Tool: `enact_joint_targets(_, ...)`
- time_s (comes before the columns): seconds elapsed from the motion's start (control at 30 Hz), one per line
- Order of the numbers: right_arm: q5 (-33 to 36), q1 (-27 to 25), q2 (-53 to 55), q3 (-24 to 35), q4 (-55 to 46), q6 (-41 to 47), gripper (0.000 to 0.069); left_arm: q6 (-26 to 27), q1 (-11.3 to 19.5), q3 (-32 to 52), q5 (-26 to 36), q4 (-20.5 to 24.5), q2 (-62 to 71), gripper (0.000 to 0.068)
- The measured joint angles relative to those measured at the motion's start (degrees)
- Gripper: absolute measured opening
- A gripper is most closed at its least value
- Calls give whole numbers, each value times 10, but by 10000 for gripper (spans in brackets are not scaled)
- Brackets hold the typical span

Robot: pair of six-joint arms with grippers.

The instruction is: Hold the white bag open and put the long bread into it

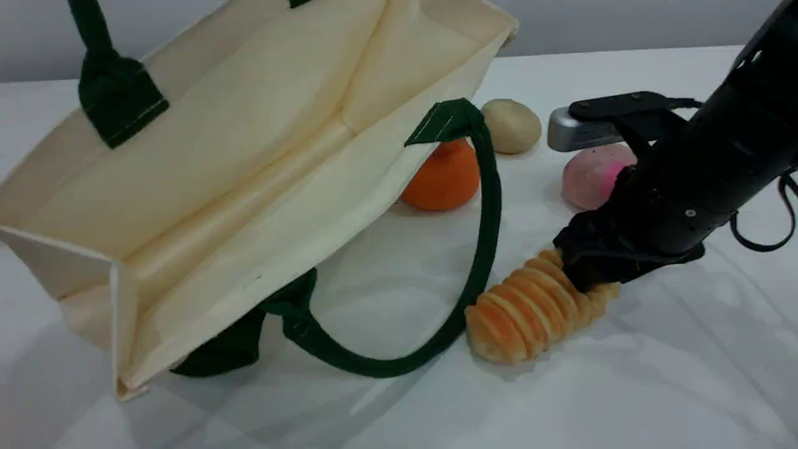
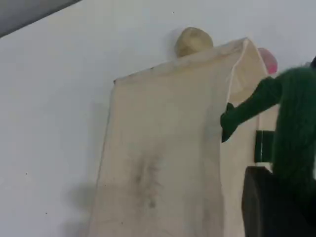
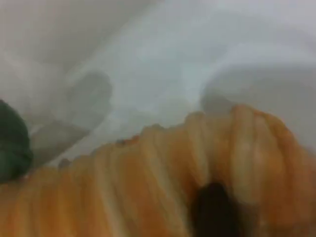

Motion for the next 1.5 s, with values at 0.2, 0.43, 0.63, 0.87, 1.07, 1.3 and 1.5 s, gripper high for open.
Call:
enact_joint_targets(0.2, 11, 0, 4, -5, 0, -18, 273, 0, 0, 0, 0, 0, 0, 81)
enact_joint_targets(0.43, 24, 0, -3, -9, 0, -20, 96, 0, 0, 0, 0, 0, 0, 81)
enact_joint_targets(0.63, 26, -3, -53, -7, -29, -17, 87, 0, 0, 0, 0, 0, 1, 81)
enact_joint_targets(0.87, 57, -45, -138, -7, -88, 36, 78, 0, 0, 0, 0, 4, 1, 81)
enact_joint_targets(1.07, 96, -114, -226, -8, -196, 149, 74, 7, 0, 0, -3, 2, 3, 81)
enact_joint_targets(1.3, 155, -143, -338, -8, -275, 244, 74, 31, 0, 0, -6, -19, 20, 81)
enact_joint_targets(1.5, 191, -144, -423, -8, -292, 269, 65, 55, 0, 0, -10, -61, 48, 81)
